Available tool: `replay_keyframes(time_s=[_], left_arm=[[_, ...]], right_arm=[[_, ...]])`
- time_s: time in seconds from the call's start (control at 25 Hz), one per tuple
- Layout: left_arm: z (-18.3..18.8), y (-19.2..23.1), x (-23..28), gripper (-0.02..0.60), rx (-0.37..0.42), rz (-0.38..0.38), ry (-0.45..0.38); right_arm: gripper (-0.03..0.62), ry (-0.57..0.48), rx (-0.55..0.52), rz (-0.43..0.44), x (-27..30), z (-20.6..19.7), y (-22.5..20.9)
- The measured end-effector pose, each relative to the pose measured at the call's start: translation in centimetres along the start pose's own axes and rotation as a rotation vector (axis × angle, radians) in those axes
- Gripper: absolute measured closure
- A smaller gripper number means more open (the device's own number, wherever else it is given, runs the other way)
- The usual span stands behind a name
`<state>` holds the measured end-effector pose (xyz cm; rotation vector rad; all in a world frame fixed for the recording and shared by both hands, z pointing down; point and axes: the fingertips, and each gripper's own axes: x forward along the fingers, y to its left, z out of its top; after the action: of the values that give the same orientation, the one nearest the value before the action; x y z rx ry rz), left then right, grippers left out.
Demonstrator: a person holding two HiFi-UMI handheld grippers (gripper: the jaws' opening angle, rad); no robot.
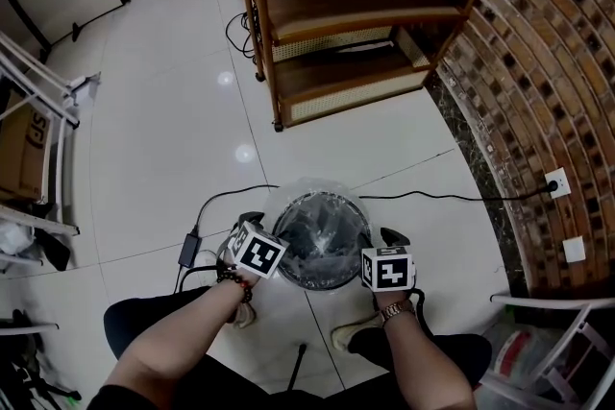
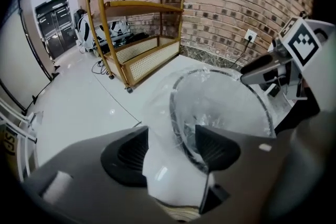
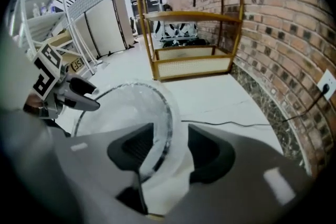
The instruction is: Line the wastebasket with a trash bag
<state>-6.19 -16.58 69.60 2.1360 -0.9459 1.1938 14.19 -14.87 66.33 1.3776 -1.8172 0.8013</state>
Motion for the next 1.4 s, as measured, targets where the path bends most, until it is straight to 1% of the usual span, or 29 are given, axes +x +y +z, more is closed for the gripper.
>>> replay_keyframes(time_s=[0.08,0.2,0.28,0.36,0.4,0.44,0.52,0.56,0.6,0.68,0.76,0.84,0.96,1.04,1.12,1.2,1.24,1.32,1.4], left_arm=[[0.3,-0.1,-0.3,0.293,0.0,-0.004,-0.006],[0.0,-0.8,0.2,0.293,-0.019,-0.037,0.012],[-0.7,-1.0,0.6,0.293,-0.045,-0.054,0.043],[-1.7,-0.2,0.3,0.293,-0.083,-0.028,0.104],[-2.0,0.2,0.0,0.293,-0.104,-0.019,0.126],[-1.9,0.2,0.0,0.293,-0.127,-0.032,0.128],[-1.3,-0.7,0.5,0.293,-0.18,-0.102,0.096],[-1.2,-1.0,1.0,0.293,-0.203,-0.129,0.087],[-1.4,-0.9,1.2,0.293,-0.223,-0.138,0.089],[-1.6,-0.5,1.1,0.273,-0.252,-0.131,0.09],[-1.3,0.0,0.4,0.232,-0.278,-0.12,0.065],[-1.0,0.5,-0.6,0.216,-0.314,-0.11,0.029],[-0.8,1.8,-2.2,0.189,-0.361,-0.07,-0.025],[-0.8,2.4,-3.2,0.189,-0.368,-0.041,-0.049],[-0.9,2.0,-3.7,0.189,-0.355,-0.032,-0.059],[-1.1,0.8,-3.7,0.203,-0.326,-0.044,-0.055],[-1.3,0.3,-3.5,0.237,-0.311,-0.047,-0.049],[-1.7,-0.3,-2.9,0.279,-0.296,-0.042,-0.035],[-2.0,-0.5,-2.4,0.326,-0.298,-0.029,-0.023]], right_arm=[[0.399,0.008,-0.021,-0.001,0.2,0.3,0.0],[0.399,0.044,-0.033,0.011,1.1,-0.4,0.2],[0.399,0.07,-0.037,0.028,1.7,-1.0,0.6],[0.399,0.09,-0.029,0.039,2.2,-1.4,0.9],[0.407,0.1,-0.022,0.037,2.4,-1.6,0.8],[0.426,0.11,-0.016,0.029,2.5,-1.9,0.6],[0.449,0.128,-0.008,0.017,2.7,-2.6,0.3],[0.459,0.132,-0.003,0.016,2.9,-2.8,0.2],[0.461,0.132,0.004,0.016,3.0,-2.9,0.2],[0.46,0.115,0.016,0.017,3.0,-2.7,0.0],[0.449,0.09,0.021,0.011,2.7,-2.2,-0.3],[0.394,0.063,0.031,0.005,2.1,-1.5,-0.6],[0.382,0.013,0.046,0.001,0.7,-0.6,-0.8],[0.382,-0.016,0.065,0.005,-0.2,-0.3,-0.7],[0.384,-0.019,0.091,0.014,-0.9,-0.6,-0.5],[0.384,0.01,0.124,0.022,-1.0,-1.7,-0.1],[0.386,0.029,0.14,0.023,-0.9,-2.3,0.0],[0.427,0.062,0.16,0.018,-0.4,-3.4,0.1],[0.487,0.078,0.168,0.012,-0.1,-3.9,0.0]])
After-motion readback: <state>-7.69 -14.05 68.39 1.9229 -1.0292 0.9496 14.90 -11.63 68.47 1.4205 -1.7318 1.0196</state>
